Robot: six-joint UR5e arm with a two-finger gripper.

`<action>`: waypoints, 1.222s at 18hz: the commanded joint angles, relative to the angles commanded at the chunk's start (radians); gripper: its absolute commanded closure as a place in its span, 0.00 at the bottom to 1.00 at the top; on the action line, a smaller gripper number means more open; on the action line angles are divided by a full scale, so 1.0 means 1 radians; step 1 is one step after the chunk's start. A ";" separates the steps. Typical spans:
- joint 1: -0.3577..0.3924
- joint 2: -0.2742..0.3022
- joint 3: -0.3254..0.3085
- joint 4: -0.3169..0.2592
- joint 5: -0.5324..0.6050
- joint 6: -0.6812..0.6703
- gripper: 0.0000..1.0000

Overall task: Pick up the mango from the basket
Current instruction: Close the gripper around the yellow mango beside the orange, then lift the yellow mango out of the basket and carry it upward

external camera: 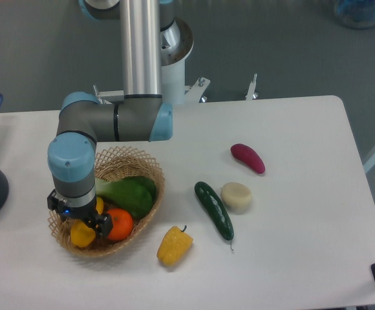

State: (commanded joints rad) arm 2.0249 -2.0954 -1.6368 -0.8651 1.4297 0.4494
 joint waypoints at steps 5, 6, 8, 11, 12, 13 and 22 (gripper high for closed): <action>-0.020 -0.015 -0.006 0.000 0.028 -0.005 0.00; -0.020 -0.017 -0.008 0.000 0.028 -0.005 0.00; -0.021 -0.018 -0.009 0.000 0.034 -0.009 0.00; -0.023 -0.014 -0.009 0.000 0.034 -0.011 0.04; -0.023 -0.009 -0.009 0.000 0.034 -0.014 0.15; -0.029 -0.006 -0.008 0.000 0.034 -0.020 0.28; -0.032 0.008 -0.002 -0.002 0.040 -0.023 0.69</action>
State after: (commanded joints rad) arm 1.9926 -2.0878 -1.6383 -0.8667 1.4696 0.4264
